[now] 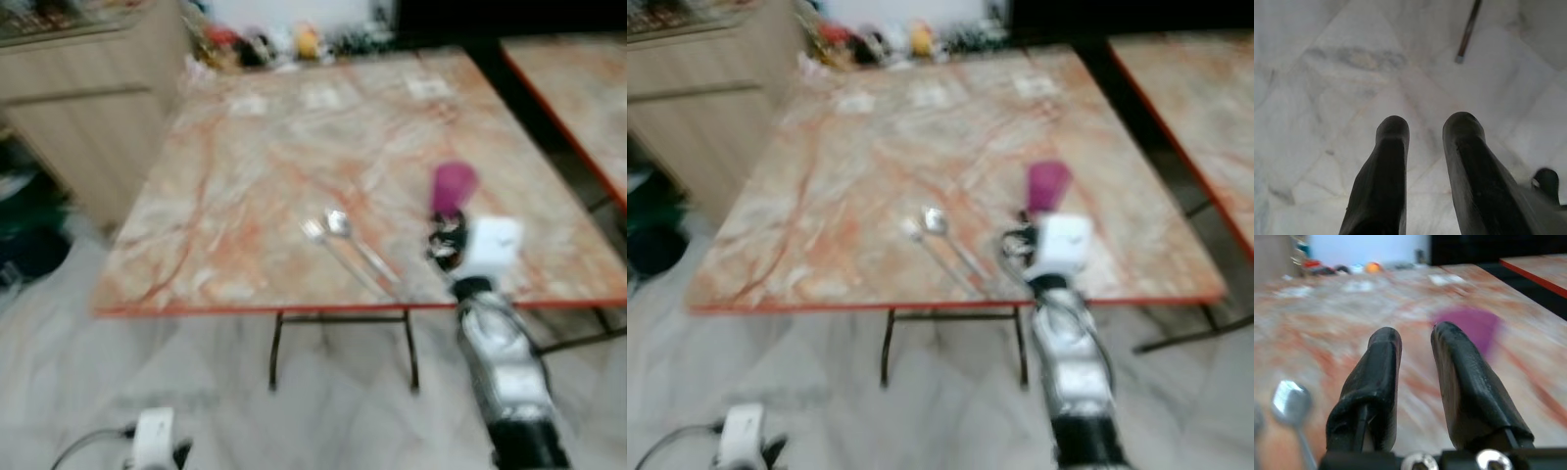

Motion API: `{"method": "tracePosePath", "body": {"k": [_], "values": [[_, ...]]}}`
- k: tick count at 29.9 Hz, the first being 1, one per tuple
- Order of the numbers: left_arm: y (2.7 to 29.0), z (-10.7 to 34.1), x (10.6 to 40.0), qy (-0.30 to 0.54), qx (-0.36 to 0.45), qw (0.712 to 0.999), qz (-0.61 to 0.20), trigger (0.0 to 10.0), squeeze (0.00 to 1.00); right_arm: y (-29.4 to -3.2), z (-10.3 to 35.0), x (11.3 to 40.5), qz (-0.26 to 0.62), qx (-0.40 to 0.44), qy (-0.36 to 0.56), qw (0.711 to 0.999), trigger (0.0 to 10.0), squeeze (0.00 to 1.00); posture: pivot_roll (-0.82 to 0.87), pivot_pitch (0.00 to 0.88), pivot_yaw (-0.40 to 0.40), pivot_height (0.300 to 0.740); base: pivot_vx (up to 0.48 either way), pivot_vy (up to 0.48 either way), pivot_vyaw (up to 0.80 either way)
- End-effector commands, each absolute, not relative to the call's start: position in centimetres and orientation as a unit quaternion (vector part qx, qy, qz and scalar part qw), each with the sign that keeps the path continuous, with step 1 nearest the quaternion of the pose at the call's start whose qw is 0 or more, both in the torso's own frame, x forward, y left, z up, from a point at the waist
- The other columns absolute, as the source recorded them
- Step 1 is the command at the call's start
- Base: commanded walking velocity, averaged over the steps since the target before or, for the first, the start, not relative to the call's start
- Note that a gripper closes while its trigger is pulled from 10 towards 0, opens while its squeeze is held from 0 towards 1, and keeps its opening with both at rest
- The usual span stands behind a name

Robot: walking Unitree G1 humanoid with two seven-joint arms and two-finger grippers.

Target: Setting the table

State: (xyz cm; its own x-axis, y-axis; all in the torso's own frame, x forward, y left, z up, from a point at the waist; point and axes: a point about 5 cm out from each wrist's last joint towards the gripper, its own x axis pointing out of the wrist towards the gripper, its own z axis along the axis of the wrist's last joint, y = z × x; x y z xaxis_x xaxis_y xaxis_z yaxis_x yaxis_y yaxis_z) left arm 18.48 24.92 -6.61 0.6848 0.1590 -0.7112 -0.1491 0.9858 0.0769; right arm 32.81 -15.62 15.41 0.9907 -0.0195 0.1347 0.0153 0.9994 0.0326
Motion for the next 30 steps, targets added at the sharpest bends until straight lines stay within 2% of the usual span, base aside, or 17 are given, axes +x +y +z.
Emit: {"method": "tracePosePath", "body": {"k": [1, 5, 10, 16, 24, 25, 26, 30], "values": [[26.0, -7.1, 17.0, 0.412, 0.013, 0.906, 0.097, 10.0, 0.00, -14.3, 15.5, 32.8, 0.022, 0.024, -0.066, 0.997, 10.0, 0.00, -0.10, 0.104, 0.053, 0.740, 0.000, 0.000, 0.00], [26.0, -7.2, 16.7, 0.414, 0.011, 0.905, 0.097, 10.0, 0.00, -13.4, 15.4, 32.6, 0.068, 0.001, -0.062, 0.996, 10.0, 0.00, -0.10, 0.100, 0.051, 0.740, 0.000, 0.000, 0.00], [25.3, -7.5, 16.5, 0.417, 0.011, 0.904, 0.092, 10.0, 0.00, -13.6, 15.4, 32.4, 0.070, -0.016, -0.062, 0.995, 10.0, 0.00, -0.11, 0.093, 0.049, 0.740, 0.000, 0.000, 0.00], [24.4, -7.9, 16.2, 0.421, 0.009, 0.903, 0.086, 10.0, 0.00, -13.9, 15.0, 32.0, 0.071, -0.024, -0.049, 0.996, 10.0, 0.00, -0.11, 0.083, 0.047, 0.740, 0.000, 0.000, 0.80], [24.9, -7.9, 15.7, 0.428, 0.017, 0.900, 0.080, 10.0, 0.00, -14.8, 12.9, 32.0, 0.056, 0.005, 0.032, 0.998, 10.0, 0.00, -0.11, 0.060, 0.050, 0.740, 0.000, 0.000, 0.00], [25.0, -7.9, 15.8, 0.427, 0.017, 0.900, 0.080, 10.0, 0.00, -14.7, 12.8, 32.0, 0.058, 0.010, 0.035, 0.998, 10.0, 0.04, -0.11, 0.055, 0.050, 0.740, 0.000, 0.000, 0.00], [25.0, -7.9, 15.8, 0.427, 0.018, 0.900, 0.080, 10.0, 0.00, -14.7, 12.5, 32.0, 0.062, 0.012, 0.047, 0.997, 10.0, 1.00, -0.11, 0.053, 0.051, 0.740, 0.000, 0.000, 0.00], [25.1, -7.8, 16.0, 0.426, 0.019, 0.901, 0.078, 10.0, 0.00, -14.5, 11.8, 31.8, 0.074, 0.027, 0.082, 0.994, 10.0, 1.00, -0.11, 0.050, 0.055, 0.740, 0.000, 0.000, 0.00]]}}
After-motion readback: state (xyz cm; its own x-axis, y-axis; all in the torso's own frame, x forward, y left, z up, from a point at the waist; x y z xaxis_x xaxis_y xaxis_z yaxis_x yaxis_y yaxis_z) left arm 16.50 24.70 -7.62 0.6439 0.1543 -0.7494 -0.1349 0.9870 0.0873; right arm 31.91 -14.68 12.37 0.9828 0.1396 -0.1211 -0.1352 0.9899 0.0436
